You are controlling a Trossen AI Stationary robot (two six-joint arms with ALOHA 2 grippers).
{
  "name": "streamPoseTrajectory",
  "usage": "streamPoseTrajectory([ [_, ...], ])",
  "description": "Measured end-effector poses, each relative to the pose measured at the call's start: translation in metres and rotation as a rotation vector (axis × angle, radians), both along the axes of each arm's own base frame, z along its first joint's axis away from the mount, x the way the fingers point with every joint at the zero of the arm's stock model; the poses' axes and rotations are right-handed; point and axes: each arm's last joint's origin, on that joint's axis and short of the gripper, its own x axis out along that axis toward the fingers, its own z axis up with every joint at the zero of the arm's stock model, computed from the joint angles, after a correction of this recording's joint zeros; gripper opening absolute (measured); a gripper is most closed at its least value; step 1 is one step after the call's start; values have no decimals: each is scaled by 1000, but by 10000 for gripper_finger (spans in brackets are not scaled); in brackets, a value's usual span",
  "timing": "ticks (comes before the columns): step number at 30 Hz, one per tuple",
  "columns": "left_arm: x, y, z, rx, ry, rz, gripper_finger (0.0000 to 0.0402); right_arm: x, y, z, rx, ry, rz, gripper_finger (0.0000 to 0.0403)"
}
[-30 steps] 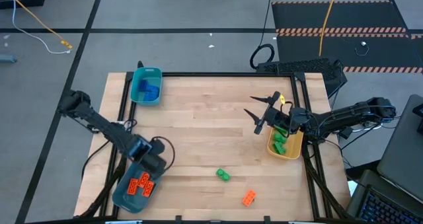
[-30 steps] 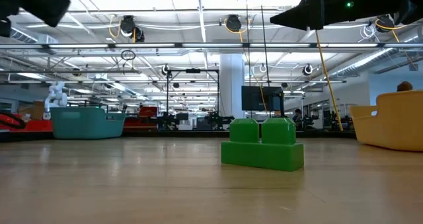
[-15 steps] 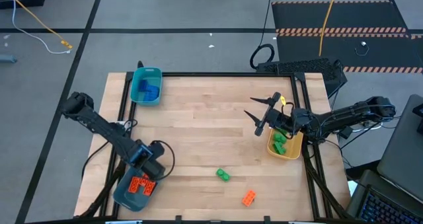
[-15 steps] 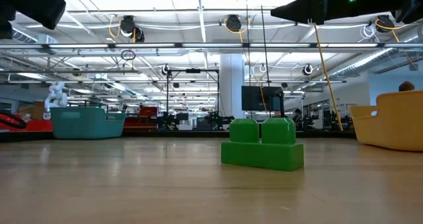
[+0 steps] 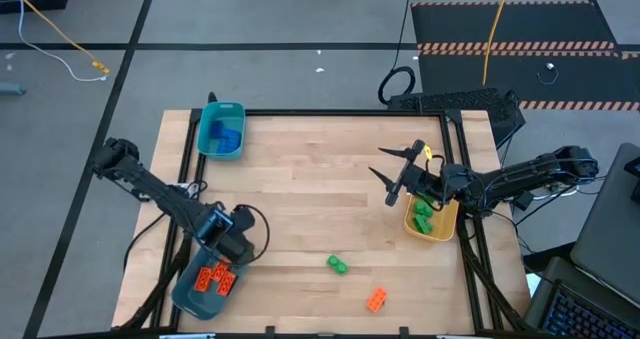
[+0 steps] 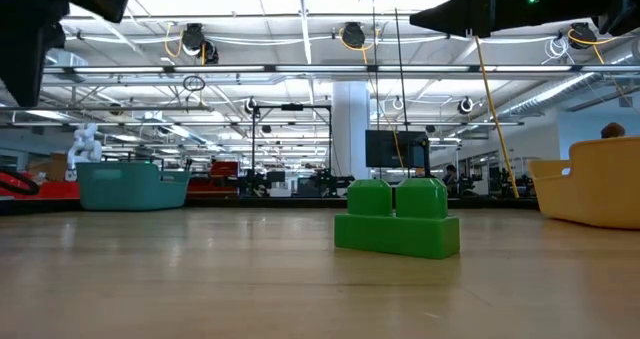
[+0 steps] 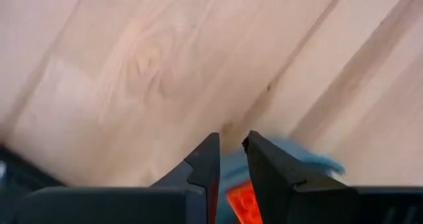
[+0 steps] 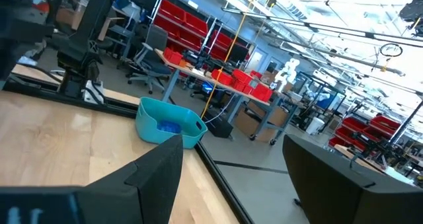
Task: Sort & place blocks by color
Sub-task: Put the green game piece into the yellow bin
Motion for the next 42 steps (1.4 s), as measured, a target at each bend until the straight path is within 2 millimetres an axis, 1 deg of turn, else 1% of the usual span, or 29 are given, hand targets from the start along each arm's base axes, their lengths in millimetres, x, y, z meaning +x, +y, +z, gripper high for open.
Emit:
streamPoseTrajectory([
  [2,3,1,-11,10,10,-18,76,0,0,0,-2,2,-3,254],
  [5,3,5,-28,-3,86,-14,76,0,0,0,-3,6,-3,254],
  [10,2,5,-34,-17,113,-30,76,0,0,0,-2,6,-4,254],
  [12,-3,6,-38,-39,176,-27,76,0,0,0,-2,6,-4,254],
  [15,-19,7,-44,-51,333,3,76,0,0,0,-2,6,-4,254],
  [17,-27,6,-46,-69,402,22,76,0,0,-1,-2,6,-5,254],
  [25,-37,-6,-44,-137,481,63,76,0,0,-1,-3,9,-5,254],
  [30,-36,-11,-37,-145,473,85,76,0,0,-1,-4,15,-5,254],
  [34,-39,-12,-32,-151,509,94,76,0,0,-2,-5,24,-8,254],
  [37,-42,-10,-28,-145,524,97,76,0,0,-2,-5,25,-8,254],
  [42,-47,-1,-12,-84,467,127,76,0,0,-2,14,15,-6,254],
])
